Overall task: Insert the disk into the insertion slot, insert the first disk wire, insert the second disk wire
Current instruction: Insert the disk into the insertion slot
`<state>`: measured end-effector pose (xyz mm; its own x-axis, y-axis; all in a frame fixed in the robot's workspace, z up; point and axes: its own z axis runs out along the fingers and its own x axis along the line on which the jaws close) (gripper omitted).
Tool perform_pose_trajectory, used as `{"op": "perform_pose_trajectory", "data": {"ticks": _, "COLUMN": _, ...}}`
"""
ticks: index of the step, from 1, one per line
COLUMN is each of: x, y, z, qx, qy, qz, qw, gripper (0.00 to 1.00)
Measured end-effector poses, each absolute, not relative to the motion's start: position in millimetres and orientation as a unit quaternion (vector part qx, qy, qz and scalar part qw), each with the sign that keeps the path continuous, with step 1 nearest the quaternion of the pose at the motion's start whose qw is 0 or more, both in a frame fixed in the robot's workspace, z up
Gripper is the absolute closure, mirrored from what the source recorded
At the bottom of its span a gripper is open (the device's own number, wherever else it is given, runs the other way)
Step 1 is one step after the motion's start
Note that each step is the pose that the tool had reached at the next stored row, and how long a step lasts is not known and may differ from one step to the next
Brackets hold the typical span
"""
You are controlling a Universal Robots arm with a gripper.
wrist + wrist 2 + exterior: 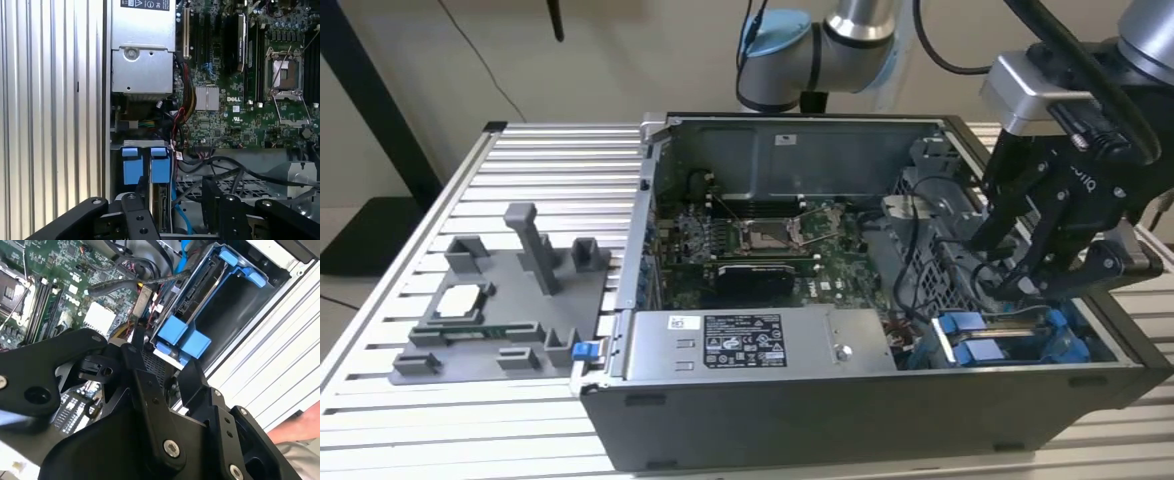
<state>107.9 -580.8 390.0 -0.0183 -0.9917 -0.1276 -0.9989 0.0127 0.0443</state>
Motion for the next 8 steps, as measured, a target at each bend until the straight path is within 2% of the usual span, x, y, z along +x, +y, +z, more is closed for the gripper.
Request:
{"op": "perform_pose_trajectory", "data": {"ticks": 3, "x": 108.0, "y": -578.3, "z": 390.2, "qx": -0.7, "qy": 0.71, "qz": 0.057, "qw": 0.043, "gripper": 0.0}}
{"op": "perform_pose_trajectory", "data": {"ticks": 8, "x": 108.3, "y": -574.3, "z": 390.1, "qx": -0.701, "qy": 0.708, "qz": 0.043, "qw": 0.074, "gripper": 0.0}}
